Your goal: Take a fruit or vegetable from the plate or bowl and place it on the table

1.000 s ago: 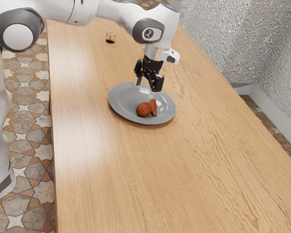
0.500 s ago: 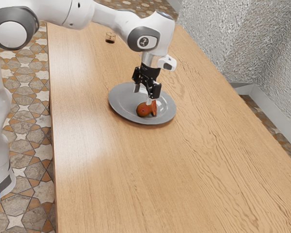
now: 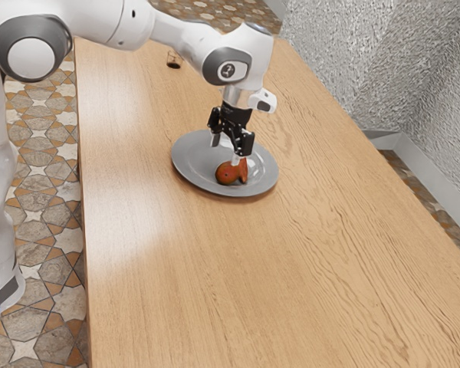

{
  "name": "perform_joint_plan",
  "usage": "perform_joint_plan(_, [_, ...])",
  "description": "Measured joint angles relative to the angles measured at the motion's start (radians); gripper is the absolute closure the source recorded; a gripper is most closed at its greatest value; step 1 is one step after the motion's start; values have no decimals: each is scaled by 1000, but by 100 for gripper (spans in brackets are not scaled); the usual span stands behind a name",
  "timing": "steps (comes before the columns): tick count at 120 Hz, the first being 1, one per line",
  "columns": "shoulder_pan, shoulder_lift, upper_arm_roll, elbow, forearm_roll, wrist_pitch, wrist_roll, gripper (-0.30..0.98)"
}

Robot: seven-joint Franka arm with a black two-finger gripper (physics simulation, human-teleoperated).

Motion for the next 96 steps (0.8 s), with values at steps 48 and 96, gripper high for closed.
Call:
perform_joint_plan(48, [-64,32,-3,-20,-15,47,0,0])
perform_joint_plan(96, [-38,50,3,-38,-24,90,1,0])
